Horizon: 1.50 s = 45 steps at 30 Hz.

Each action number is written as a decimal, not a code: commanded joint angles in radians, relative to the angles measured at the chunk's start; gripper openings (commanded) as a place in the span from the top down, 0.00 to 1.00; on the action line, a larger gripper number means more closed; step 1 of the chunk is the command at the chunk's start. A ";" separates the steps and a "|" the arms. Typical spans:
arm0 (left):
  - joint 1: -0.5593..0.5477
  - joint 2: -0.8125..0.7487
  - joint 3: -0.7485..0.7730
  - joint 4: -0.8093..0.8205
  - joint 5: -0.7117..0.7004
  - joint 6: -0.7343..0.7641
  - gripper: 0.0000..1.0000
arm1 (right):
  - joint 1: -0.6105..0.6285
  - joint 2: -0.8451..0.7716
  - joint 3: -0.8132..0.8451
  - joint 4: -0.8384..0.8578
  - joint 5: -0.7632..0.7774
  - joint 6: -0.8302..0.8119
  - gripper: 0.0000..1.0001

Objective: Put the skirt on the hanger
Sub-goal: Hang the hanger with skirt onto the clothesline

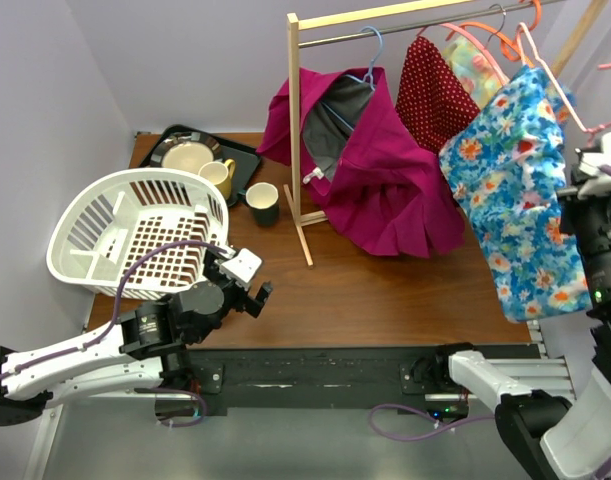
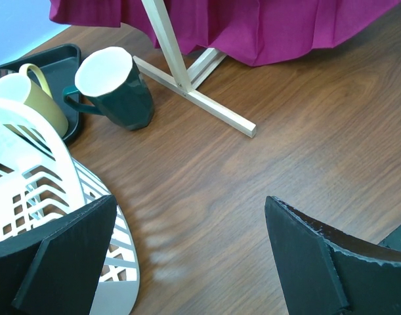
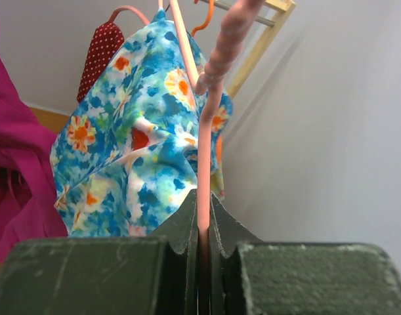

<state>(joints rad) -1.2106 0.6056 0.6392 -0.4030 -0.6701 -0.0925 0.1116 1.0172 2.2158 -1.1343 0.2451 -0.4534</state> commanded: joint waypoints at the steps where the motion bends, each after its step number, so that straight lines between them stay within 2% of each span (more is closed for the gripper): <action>1: 0.008 -0.012 -0.010 0.052 0.007 0.000 0.00 | 0.011 0.040 -0.015 0.153 0.011 -0.018 1.00; 4: 0.008 -0.018 -0.012 0.052 0.010 0.000 0.00 | 0.010 0.061 -0.021 0.160 -0.001 -0.022 1.00; 12: 0.008 -0.035 -0.015 0.053 0.015 0.002 0.00 | 0.011 0.050 -0.160 0.231 0.002 -0.060 1.00; 19: 0.008 -0.038 -0.016 0.055 0.021 0.007 0.00 | 0.010 0.055 -0.183 0.226 0.022 -0.085 1.00; 29: 0.008 -0.049 -0.019 0.056 0.027 0.010 0.00 | 0.011 0.057 -0.136 0.156 0.011 -0.120 1.00; 36: 0.008 -0.059 -0.022 0.059 0.029 0.013 0.00 | 0.011 0.020 -0.300 0.117 -0.144 -0.068 1.00; 45: 0.008 -0.061 -0.023 0.059 0.029 0.013 0.00 | 0.008 0.101 -0.272 0.054 -0.398 0.025 1.00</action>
<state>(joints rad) -1.2106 0.5510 0.6235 -0.3882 -0.6426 -0.0895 0.1177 1.0935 1.9022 -1.1091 -0.0010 -0.4911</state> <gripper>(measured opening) 0.997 0.040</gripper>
